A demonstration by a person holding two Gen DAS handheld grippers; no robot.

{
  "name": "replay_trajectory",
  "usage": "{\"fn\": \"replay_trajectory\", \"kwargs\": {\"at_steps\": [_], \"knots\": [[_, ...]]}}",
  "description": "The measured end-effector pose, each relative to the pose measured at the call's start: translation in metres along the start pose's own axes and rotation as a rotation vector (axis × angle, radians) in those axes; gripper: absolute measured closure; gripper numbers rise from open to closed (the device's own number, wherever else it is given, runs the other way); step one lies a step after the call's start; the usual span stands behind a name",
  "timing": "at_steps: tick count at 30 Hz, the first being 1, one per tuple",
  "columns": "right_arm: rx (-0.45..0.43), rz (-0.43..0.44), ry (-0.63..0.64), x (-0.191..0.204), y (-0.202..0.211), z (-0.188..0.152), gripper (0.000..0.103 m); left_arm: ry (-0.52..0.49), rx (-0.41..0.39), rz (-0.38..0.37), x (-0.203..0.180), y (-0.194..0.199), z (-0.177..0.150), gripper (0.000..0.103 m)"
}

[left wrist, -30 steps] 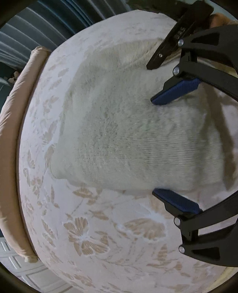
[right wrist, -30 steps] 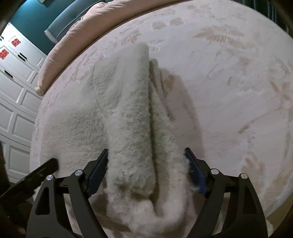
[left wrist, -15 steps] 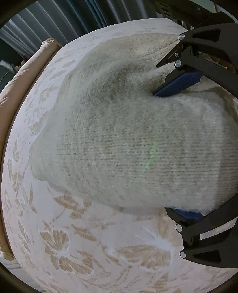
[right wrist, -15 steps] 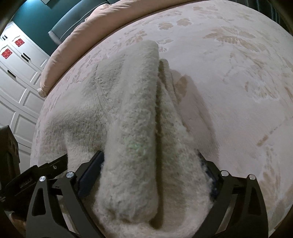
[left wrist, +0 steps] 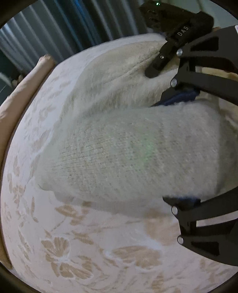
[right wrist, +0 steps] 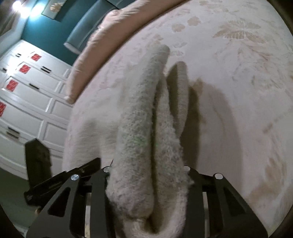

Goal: Fold small clothes

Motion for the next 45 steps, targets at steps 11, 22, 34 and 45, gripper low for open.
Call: {"fn": "replay_trajectory", "kwargs": {"at_steps": [11, 22, 34, 45], "knots": [[0.076, 0.043, -0.185, -0.049, 0.019, -0.101, 0.054, -0.023, 0.109, -0.039, 0.0, -0.019, -0.098, 0.023], [0.027, -0.003, -0.075, -0.005, 0.029, -0.08, 0.069, -0.037, 0.094, -0.063, -0.015, -0.005, -0.088, 0.036], [-0.35, 0.06, 0.306, 0.181, 0.174, -0.062, 0.069, -0.238, -0.287, -0.248, -0.07, 0.201, -0.077, 0.04], [-0.357, 0.069, 0.365, 0.248, 0.097, 0.016, 0.052, -0.219, -0.491, -0.06, 0.015, 0.286, 0.014, 0.035]]}}
Point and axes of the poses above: each gripper's, at about its wrist camera, not at the fingertips, and y roughly against the way its jaws point, x to its left, z to its top, the point moved 10 cm from there along -y, roughly the way its jaws point, and after that the axes turned 13 degrees about x, right-handed, at the moved point
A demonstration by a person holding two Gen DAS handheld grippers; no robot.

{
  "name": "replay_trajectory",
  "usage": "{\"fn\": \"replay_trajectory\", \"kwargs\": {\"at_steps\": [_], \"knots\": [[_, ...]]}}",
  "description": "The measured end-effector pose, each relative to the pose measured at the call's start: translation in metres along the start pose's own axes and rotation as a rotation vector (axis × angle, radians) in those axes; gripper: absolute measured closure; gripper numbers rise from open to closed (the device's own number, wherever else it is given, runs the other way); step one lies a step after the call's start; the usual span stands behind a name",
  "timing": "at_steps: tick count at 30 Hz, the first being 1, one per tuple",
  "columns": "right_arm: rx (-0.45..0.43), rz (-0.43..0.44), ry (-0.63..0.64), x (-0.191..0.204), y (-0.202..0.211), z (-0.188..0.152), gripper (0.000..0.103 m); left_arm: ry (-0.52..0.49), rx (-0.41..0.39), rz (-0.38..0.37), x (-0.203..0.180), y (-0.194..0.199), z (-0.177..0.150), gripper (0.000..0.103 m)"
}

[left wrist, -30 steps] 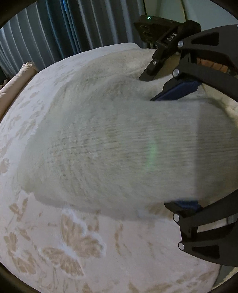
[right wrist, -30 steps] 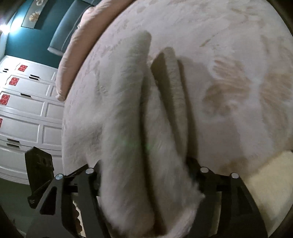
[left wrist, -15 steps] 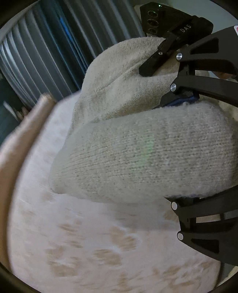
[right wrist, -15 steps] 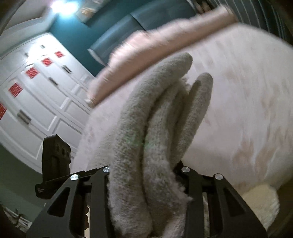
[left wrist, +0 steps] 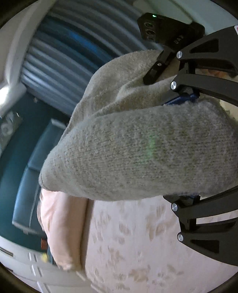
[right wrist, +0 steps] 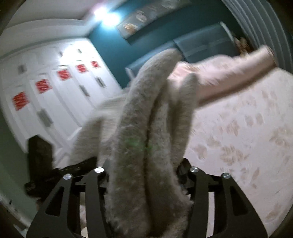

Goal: Fold small clothes

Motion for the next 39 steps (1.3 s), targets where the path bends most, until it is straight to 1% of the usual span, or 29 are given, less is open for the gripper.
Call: {"fn": "replay_trajectory", "kwargs": {"at_steps": [1, 2, 3, 4, 5, 6, 8, 9, 11, 12, 14, 16, 17, 18, 19, 21, 22, 23, 24, 25, 26, 27, 28, 31, 33, 34, 36, 37, 39], "knots": [[0.03, -0.035, -0.018, -0.011, -0.021, -0.004, 0.051, 0.024, 0.011, 0.045, 0.021, -0.014, -0.004, 0.032], [0.089, -0.121, -0.051, -0.036, -0.054, -0.021, 0.052, 0.06, 0.049, 0.114, 0.054, -0.04, -0.016, 0.032], [0.123, -0.213, -0.053, -0.053, -0.072, -0.034, 0.052, 0.087, 0.087, 0.185, 0.078, -0.055, -0.03, 0.032], [0.151, -0.305, -0.042, -0.066, -0.084, -0.051, 0.057, 0.115, 0.13, 0.255, 0.1, -0.069, -0.047, 0.038], [0.188, -0.364, -0.025, -0.075, -0.093, -0.072, 0.058, 0.139, 0.162, 0.309, 0.119, -0.077, -0.066, 0.04], [0.207, -0.354, -0.017, -0.076, -0.094, -0.093, 0.058, 0.15, 0.182, 0.345, 0.135, -0.081, -0.09, 0.04], [0.245, -0.344, 0.002, -0.071, -0.093, -0.119, 0.058, 0.157, 0.203, 0.377, 0.146, -0.082, -0.117, 0.039], [0.26, -0.35, 0.012, -0.068, -0.093, -0.127, 0.058, 0.165, 0.204, 0.389, 0.15, -0.081, -0.127, 0.039], [0.268, -0.336, 0.028, -0.061, -0.092, -0.128, 0.059, 0.188, 0.192, 0.365, 0.151, -0.072, -0.129, 0.039], [0.267, -0.335, 0.038, -0.054, -0.096, -0.12, 0.059, 0.2, 0.179, 0.344, 0.146, -0.069, -0.128, 0.039], [0.245, -0.335, 0.081, -0.036, -0.098, -0.1, 0.059, 0.197, 0.165, 0.346, 0.135, -0.064, -0.122, 0.038], [0.236, -0.323, 0.11, -0.024, -0.114, -0.084, 0.059, 0.141, 0.148, 0.387, 0.126, -0.068, -0.099, 0.037], [0.236, -0.325, 0.125, -0.017, -0.122, -0.082, 0.059, 0.116, 0.143, 0.435, 0.127, -0.071, -0.089, 0.037], [0.247, -0.333, 0.134, -0.014, -0.131, -0.08, 0.059, 0.103, 0.144, 0.468, 0.125, -0.073, -0.088, 0.035], [0.264, -0.342, 0.141, -0.015, -0.139, -0.083, 0.059, 0.092, 0.154, 0.504, 0.129, -0.08, -0.085, 0.03], [0.322, -0.398, 0.149, -0.03, -0.161, -0.097, 0.071, 0.098, 0.185, 0.554, 0.145, -0.097, -0.091, 0.028], [0.377, -0.431, 0.147, -0.044, -0.173, -0.11, 0.083, 0.105, 0.212, 0.567, 0.153, -0.106, -0.097, 0.028], [0.429, -0.464, 0.129, -0.063, -0.184, -0.125, 0.091, 0.114, 0.244, 0.576, 0.162, -0.116, -0.104, 0.028], [0.458, -0.487, 0.107, -0.078, -0.189, -0.136, 0.091, 0.126, 0.288, 0.588, 0.173, -0.126, -0.115, 0.027], [0.466, -0.491, 0.092, -0.089, -0.19, -0.143, 0.091, 0.137, 0.311, 0.576, 0.18, -0.134, -0.124, 0.025], [0.462, -0.485, 0.085, -0.093, -0.189, -0.145, 0.091, 0.152, 0.332, 0.55, 0.184, -0.14, -0.133, 0.025], [0.463, -0.469, 0.076, -0.092, -0.185, -0.143, 0.091, 0.163, 0.345, 0.542, 0.186, -0.142, -0.14, 0.025], [0.465, -0.461, 0.069, -0.089, -0.181, -0.139, 0.09, 0.172, 0.345, 0.54, 0.188, -0.143, -0.145, 0.025], [0.427, -0.417, 0.075, -0.067, -0.167, -0.117, 0.09, 0.173, 0.327, 0.55, 0.189, -0.141, -0.147, 0.025], [0.418, -0.402, 0.088, -0.059, -0.165, -0.114, 0.09, 0.181, 0.324, 0.552, 0.188, -0.14, -0.146, 0.025], [0.446, -0.423, 0.105, -0.062, -0.172, -0.121, 0.09, 0.182, 0.327, 0.554, 0.188, -0.14, -0.146, 0.025], [0.521, -0.509, 0.137, -0.081, -0.191, -0.143, 0.09, 0.184, 0.33, 0.553, 0.189, -0.14, -0.146, 0.025], [0.519, -0.526, 0.148, -0.086, -0.194, -0.149, 0.09, 0.186, 0.335, 0.55, 0.187, -0.139, -0.147, 0.025], [0.483, -0.51, 0.139, -0.077, -0.184, -0.144, 0.09, 0.184, 0.336, 0.564, 0.185, -0.138, -0.149, 0.025]]}}
Point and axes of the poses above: each gripper's, at about its wrist camera, not at the fingertips, and y roughly against the way its jaws point, x to its left, z to its top, the point moved 10 cm from there along -y, roughly the way its jaws point, and after that the axes turned 13 degrees about x, right-handed, at the moved point
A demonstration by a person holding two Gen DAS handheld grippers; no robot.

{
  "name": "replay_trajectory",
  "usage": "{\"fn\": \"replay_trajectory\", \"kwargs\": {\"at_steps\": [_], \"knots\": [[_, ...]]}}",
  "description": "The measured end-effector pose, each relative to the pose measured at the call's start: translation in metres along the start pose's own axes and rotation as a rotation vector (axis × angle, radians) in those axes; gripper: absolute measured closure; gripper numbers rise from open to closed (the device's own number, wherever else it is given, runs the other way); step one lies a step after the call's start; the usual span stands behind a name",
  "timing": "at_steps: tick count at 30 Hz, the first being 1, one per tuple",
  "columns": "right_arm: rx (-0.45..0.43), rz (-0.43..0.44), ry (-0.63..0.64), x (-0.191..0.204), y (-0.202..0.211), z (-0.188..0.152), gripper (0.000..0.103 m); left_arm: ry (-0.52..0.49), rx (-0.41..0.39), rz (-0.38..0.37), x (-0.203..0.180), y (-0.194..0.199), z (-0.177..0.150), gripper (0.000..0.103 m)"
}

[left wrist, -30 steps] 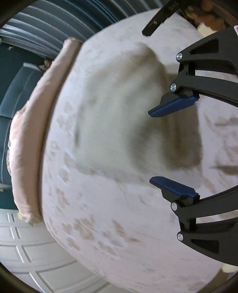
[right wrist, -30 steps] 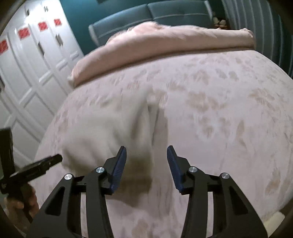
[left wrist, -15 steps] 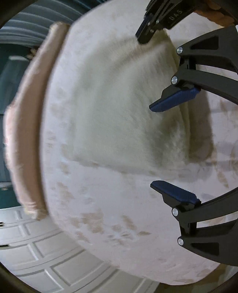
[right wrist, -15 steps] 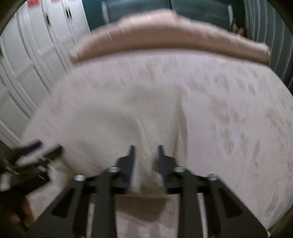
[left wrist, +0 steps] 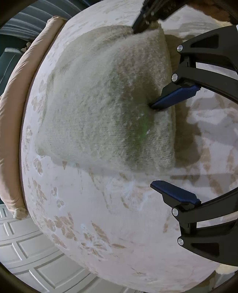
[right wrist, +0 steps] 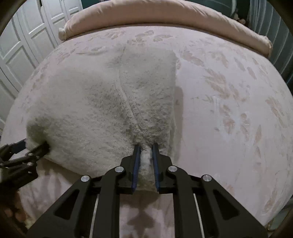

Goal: Fold small clothes

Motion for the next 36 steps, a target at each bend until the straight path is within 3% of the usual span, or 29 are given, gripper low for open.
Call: {"fn": "replay_trajectory", "kwargs": {"at_steps": [3, 8, 11, 22, 33, 36], "knots": [[-0.033, 0.05, -0.029, 0.006, 0.024, -0.003, 0.085, -0.011, -0.008, 0.023, -0.001, 0.005, -0.004, 0.025], [-0.087, -0.007, -0.048, 0.007, 0.043, -0.025, 0.043, 0.01, -0.005, 0.036, -0.006, 0.01, -0.02, 0.026], [-0.088, -0.043, -0.047, 0.008, 0.04, -0.047, 0.037, 0.012, -0.011, 0.06, -0.01, 0.014, -0.033, 0.026], [-0.023, -0.057, -0.09, 0.007, 0.012, -0.102, 0.033, 0.003, 0.018, 0.091, -0.028, 0.001, -0.085, 0.023], [-0.013, -0.077, -0.108, 0.007, -0.004, -0.125, 0.032, 0.011, -0.062, 0.131, -0.031, -0.001, -0.096, 0.022], [-0.049, -0.094, -0.111, 0.005, -0.006, -0.129, 0.029, 0.032, -0.093, 0.153, -0.026, -0.004, -0.098, 0.013]]}}
Point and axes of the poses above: each gripper's, at about its wrist camera, not at the fingertips, and y roughly against the way its jaws point, x to its left, z to its top, the point moved 10 cm from there along -y, roughly the way its jaws point, and after that the axes turned 13 degrees about x, right-handed, at the moved point
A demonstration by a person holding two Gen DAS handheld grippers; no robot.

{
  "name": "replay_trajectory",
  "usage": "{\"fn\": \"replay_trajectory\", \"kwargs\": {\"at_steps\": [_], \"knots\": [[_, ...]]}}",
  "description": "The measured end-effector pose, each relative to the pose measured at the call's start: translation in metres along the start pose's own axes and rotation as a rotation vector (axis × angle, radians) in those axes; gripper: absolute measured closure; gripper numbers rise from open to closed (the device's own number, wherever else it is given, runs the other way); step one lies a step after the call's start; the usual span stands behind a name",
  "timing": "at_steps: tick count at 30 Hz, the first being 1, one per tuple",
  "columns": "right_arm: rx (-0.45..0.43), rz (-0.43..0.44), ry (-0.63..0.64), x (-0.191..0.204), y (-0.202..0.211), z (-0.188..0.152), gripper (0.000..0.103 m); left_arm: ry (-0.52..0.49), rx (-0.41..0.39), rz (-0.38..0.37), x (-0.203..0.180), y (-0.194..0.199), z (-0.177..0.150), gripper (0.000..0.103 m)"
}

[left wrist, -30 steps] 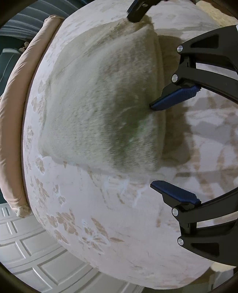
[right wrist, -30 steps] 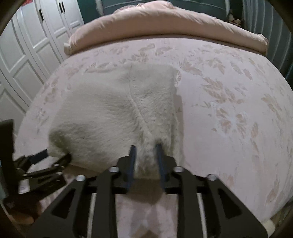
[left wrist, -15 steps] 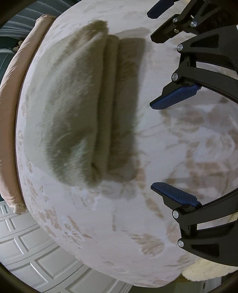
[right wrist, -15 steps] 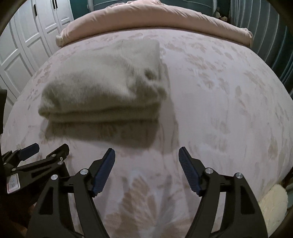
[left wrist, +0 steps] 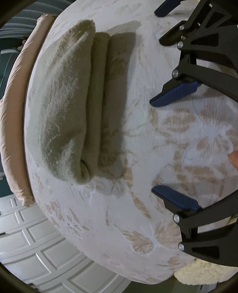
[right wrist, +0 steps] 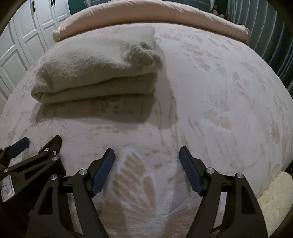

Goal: Fold small clothes

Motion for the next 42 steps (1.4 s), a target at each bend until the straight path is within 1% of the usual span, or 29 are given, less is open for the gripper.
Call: {"fn": "replay_trajectory", "kwargs": {"at_steps": [2, 3, 8, 13, 18, 23, 28, 32, 42], "knots": [[-0.018, -0.005, -0.007, -0.002, -0.001, -0.001, 0.023, 0.026, -0.007, -0.024, 0.003, -0.004, -0.001, 0.011], [-0.03, -0.006, -0.008, -0.003, -0.003, -0.001, 0.022, 0.031, -0.016, -0.03, 0.003, -0.005, -0.002, 0.011], [-0.068, -0.006, 0.001, -0.004, -0.005, -0.002, 0.018, 0.023, -0.058, -0.011, 0.002, -0.003, -0.002, 0.011], [-0.081, 0.009, -0.015, -0.008, -0.007, -0.002, 0.014, 0.04, -0.057, -0.019, 0.003, -0.004, 0.0, 0.011], [-0.089, 0.007, -0.022, -0.009, -0.008, 0.003, 0.012, 0.056, -0.043, -0.028, 0.006, -0.005, -0.001, 0.011], [-0.068, 0.008, -0.021, -0.01, -0.011, 0.008, 0.009, 0.069, -0.029, -0.037, 0.01, -0.006, 0.001, 0.011], [-0.066, 0.004, -0.014, -0.013, -0.013, 0.009, 0.006, 0.065, -0.029, -0.03, 0.008, -0.007, 0.0, 0.011], [-0.075, -0.009, -0.015, -0.01, -0.013, 0.006, 0.006, 0.044, -0.033, -0.026, 0.007, -0.008, 0.002, 0.011], [-0.068, -0.02, -0.026, -0.006, -0.014, 0.008, 0.006, 0.044, -0.036, -0.024, 0.008, -0.009, 0.003, 0.011]]}}
Point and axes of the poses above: each gripper's, at about its wrist camera, not at the fingertips, and y roughly against the way its jaws point, x to its left, z to its top, the point moved 10 cm from there along -y, roughly the way its jaws point, and after that the axes turned 13 degrees about x, right-handed, at the moved point
